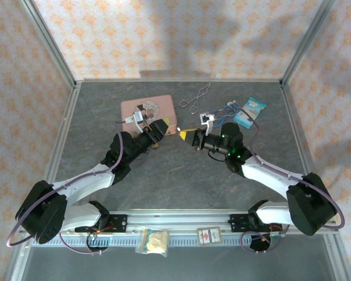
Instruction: Unlock the padlock with the key
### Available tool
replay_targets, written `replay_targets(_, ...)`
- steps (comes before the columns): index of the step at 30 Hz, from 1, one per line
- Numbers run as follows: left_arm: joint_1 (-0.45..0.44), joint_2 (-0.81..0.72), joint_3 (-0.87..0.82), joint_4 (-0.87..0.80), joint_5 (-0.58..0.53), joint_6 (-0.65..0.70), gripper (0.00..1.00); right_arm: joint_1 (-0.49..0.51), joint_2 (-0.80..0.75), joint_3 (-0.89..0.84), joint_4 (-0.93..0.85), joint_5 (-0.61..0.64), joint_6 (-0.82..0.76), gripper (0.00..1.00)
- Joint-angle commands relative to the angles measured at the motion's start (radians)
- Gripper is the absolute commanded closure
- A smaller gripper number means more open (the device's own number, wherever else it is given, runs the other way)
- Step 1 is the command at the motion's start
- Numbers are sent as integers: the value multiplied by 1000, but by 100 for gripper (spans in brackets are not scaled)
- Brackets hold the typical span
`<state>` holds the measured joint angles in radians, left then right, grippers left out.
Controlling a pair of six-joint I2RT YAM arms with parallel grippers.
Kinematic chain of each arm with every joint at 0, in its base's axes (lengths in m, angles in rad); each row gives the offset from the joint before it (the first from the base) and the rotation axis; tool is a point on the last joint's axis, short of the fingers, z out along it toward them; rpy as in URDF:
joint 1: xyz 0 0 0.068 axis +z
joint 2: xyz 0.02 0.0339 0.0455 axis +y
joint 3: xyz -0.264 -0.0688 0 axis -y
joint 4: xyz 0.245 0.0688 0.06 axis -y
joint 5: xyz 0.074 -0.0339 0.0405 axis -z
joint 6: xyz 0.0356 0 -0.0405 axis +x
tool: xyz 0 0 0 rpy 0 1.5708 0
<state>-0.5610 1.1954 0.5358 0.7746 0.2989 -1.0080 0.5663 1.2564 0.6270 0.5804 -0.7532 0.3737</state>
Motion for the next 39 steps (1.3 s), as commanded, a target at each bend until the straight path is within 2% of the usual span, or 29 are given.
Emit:
replay_targets(1, 4, 2, 34, -46, -6, -34, 40, 11, -33, 38, -90, 66, -135, 100)
replay_targets(11, -17, 28, 89, -109, -16, -97, 41, 124, -32, 114, -251, 316, -410, 100)
replay_targets(21, -23, 12, 91, -163, -43, -68, 41, 135, -57, 88, -193, 299, -445, 100)
replay_targets(24, -23, 4, 97, -190, -47, -51, 40, 136, -68, 82, -195, 349, -447, 100)
replay_targets(29, -24, 11, 105, -195, -47, -89, 40, 166, -70, 53, -176, 445, -533, 100)
replay_targets(35, -24, 14, 94, -178, -53, -94, 39, 182, -70, -19, -54, 422, -623, 100)
replay_targets(39, -25, 24, 84, -165, -57, -132, 39, 265, -67, -15, -67, 649, -751, 100)
